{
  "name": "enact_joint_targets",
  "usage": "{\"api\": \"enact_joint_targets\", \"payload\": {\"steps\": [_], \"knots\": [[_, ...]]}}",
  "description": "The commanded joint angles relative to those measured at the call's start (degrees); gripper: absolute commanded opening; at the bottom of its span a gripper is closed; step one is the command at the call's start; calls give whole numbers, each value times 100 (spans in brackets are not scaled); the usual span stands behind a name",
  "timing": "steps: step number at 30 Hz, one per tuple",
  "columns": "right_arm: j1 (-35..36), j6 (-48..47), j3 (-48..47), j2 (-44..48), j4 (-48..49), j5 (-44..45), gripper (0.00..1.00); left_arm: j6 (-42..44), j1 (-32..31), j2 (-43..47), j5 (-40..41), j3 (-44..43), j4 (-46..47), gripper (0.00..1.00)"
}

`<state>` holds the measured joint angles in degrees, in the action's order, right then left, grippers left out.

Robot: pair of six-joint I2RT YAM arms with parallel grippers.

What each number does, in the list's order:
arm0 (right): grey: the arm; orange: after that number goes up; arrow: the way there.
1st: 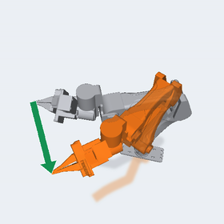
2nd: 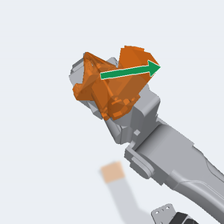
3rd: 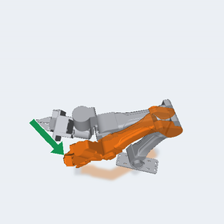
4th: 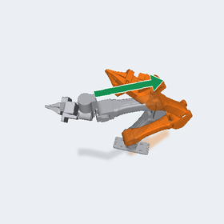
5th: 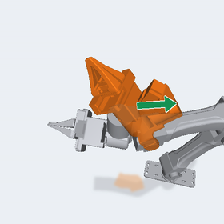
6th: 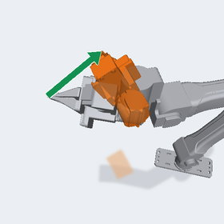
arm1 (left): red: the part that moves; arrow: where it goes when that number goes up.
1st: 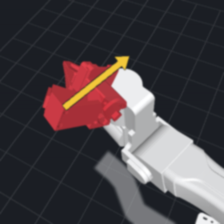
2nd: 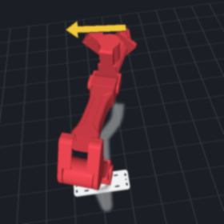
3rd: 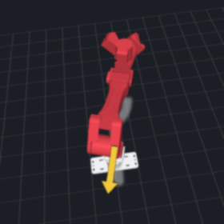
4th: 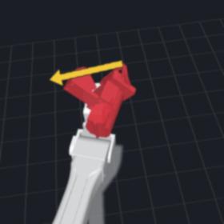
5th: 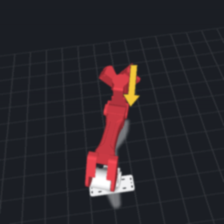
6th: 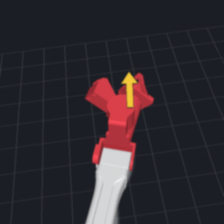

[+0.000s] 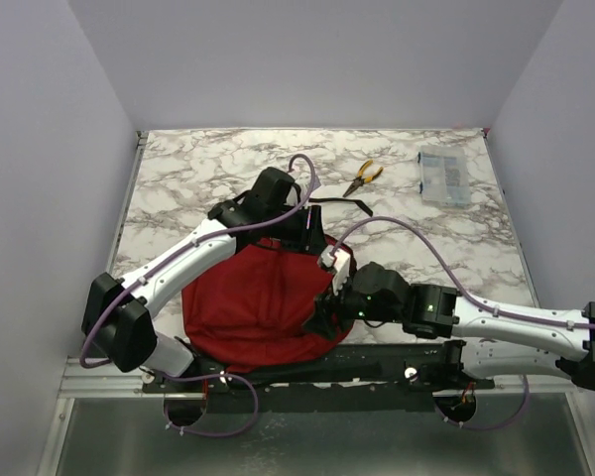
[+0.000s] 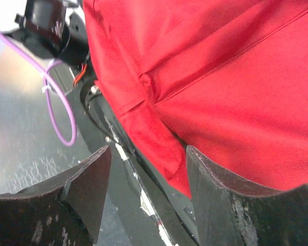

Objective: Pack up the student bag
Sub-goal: Place the book in the student bag, then zip the student bag at the center of the board.

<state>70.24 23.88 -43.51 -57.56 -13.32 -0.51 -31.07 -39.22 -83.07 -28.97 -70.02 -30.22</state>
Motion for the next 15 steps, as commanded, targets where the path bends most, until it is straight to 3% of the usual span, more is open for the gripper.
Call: {"api": "enact_joint_targets", "payload": {"steps": [1,3,7,10,15], "knots": [[246,-239,-154,-277,135,-74,63,302,127,691,708,2,-476,57],[251,-221,-212,-460,40,-8,63,312,219,1099,916,207,-525,64],[265,-223,-364,-1074,-167,-60,53,239,391,2019,1219,722,-564,76],[278,-215,-444,-1433,-192,-16,43,163,441,2620,1320,1103,-614,79],[304,-459,-721,-2023,-438,448,42,-83,468,3438,1533,1732,-722,81]]}}
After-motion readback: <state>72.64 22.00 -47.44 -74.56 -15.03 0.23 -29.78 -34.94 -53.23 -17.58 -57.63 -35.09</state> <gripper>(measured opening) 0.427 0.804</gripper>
